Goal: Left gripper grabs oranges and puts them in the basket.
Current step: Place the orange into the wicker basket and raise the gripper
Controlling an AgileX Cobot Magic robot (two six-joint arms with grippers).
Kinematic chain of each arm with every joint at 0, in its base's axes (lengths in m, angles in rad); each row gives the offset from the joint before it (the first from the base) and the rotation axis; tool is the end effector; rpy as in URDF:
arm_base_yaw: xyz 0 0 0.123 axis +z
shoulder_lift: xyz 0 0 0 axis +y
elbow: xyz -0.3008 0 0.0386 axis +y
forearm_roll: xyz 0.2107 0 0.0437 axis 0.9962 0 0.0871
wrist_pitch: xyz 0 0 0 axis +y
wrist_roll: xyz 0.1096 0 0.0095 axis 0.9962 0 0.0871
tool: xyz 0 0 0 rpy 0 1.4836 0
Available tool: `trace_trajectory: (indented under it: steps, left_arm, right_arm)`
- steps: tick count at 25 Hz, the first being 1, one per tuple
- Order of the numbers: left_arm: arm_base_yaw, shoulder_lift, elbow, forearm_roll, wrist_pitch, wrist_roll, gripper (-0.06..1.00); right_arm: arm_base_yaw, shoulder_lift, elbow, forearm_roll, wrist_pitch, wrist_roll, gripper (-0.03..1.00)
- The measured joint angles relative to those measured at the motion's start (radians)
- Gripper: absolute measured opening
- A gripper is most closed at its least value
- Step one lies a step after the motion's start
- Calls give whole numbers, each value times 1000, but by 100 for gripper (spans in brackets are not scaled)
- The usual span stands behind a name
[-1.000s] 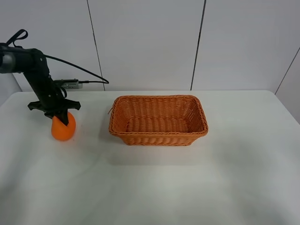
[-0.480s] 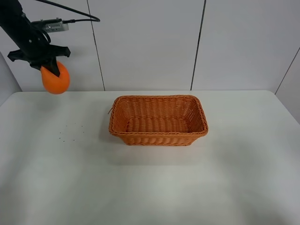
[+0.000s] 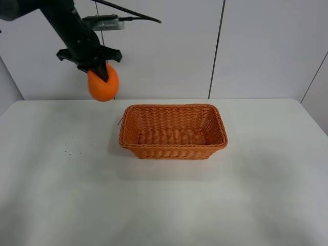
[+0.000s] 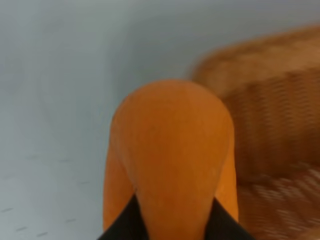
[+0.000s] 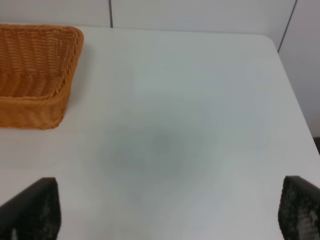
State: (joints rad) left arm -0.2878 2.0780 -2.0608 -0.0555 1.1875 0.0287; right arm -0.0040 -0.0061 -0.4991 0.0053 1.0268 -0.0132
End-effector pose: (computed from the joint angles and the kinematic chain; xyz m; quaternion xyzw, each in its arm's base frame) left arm 0.4197 -0.1301 0.3085 0.1492 0.9626 -0.0562 0.2192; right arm -0.0380 0.0007 0.2536 -0.0039 0.8429 -0.0020 0.5381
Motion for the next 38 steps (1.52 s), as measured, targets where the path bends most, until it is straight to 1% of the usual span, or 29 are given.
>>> trace_trajectory:
  steps: [4, 6, 11, 16, 21, 22, 23, 24, 27, 28, 29, 32, 36, 38]
  left_arm:
    - [-120, 35, -2, -4, -28, -14, 22]
    - [-169, 72, -4, -4, -72, -17, 22]
    - [-261, 178, -41, -4, -170, -18, 22]
    - [-296, 284, -49, -6, -278, 2, 22]
    - [-295, 345, -49, 4, -270, 2, 22]
    - [-295, 351, -49, 4, -265, 2, 23]
    - [-295, 352, -49, 4, -260, 2, 28]
    - [-295, 353, -49, 4, -254, 2, 36]
    - [-295, 353, -49, 3, -237, 2, 69]
    - [-295, 353, -49, 3, -231, 2, 78]
    - [-295, 353, -49, 4, -226, 2, 85]
    - [-295, 353, -51, 3, -220, 2, 93]
    - [-295, 352, -55, 3, -198, 5, 95]
    - [-294, 352, -81, 4, -167, 6, 96]
  right_arm:
    - [0, 0, 0, 0, 0, 0, 69]
    - [0, 0, 0, 0, 0, 0, 69]
    - [0, 0, 0, 0, 0, 0, 69]
    - [0, 0, 0, 0, 0, 0, 69]
    - [0, 0, 0, 0, 0, 0, 69]
    - [0, 0, 0, 0, 0, 0, 69]
    - [0, 0, 0, 0, 0, 0, 69]
    - [0, 0, 0, 0, 0, 0, 69]
    - [0, 0, 0, 0, 0, 0, 69]
    - [0, 0, 0, 0, 0, 0, 69]
    - [0, 0, 0, 0, 0, 0, 69]
    - [0, 0, 0, 0, 0, 0, 69]
    - [0, 0, 0, 0, 0, 0, 69]
    - [0, 0, 0, 0, 0, 0, 69]
